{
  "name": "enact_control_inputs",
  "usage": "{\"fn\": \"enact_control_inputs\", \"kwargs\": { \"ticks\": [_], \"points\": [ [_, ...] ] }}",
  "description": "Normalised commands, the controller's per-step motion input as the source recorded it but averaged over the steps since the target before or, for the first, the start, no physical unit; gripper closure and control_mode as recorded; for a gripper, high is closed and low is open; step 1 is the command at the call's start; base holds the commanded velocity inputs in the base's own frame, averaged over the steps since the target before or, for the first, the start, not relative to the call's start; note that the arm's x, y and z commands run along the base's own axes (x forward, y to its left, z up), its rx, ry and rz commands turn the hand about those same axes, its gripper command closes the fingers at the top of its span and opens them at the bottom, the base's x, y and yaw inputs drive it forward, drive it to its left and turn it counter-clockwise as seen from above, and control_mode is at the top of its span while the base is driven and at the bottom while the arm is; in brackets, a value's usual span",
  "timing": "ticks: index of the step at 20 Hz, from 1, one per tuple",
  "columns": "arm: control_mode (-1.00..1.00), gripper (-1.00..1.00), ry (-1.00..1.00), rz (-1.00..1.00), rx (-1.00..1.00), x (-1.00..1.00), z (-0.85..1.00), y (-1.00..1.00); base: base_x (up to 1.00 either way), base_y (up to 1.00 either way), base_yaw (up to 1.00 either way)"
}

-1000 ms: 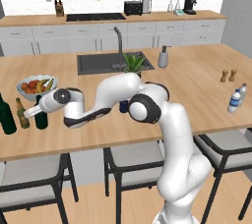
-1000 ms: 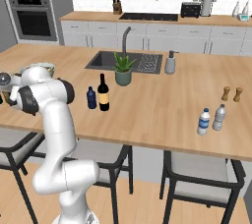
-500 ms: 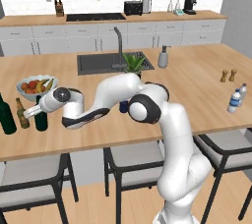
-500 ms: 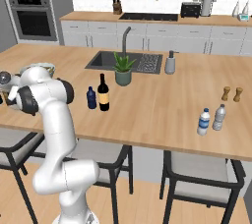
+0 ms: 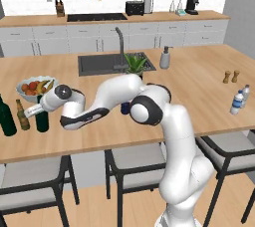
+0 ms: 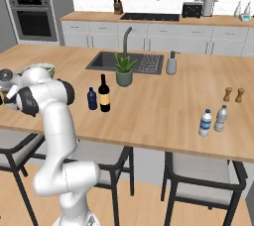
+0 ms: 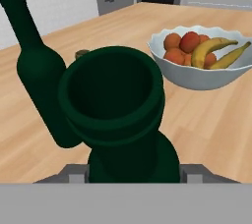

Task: Move the plastic bottles in the middle to the plastics group, and the glass bottles in the middle to the glass group.

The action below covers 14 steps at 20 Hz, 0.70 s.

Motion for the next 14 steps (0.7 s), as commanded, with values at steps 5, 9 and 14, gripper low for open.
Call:
{"fn": "enact_control_inputs", "kwargs": {
  "ticks": [5, 9, 14],
  "points": [
    [-1.0, 1.0, 0.0, 0.0, 0.0, 0.0, -0.22, 0.0, 0.0, 0.0, 0.0],
    [-1.0, 1.0, 0.0, 0.0, 0.0, 0.0, -0.24, 0.0, 0.0, 0.0, 0.0],
    [-1.0, -1.0, 0.0, 0.0, 0.0, 0.0, 0.0, 0.0, 0.0, 0.0, 0.0]
  ]
}}
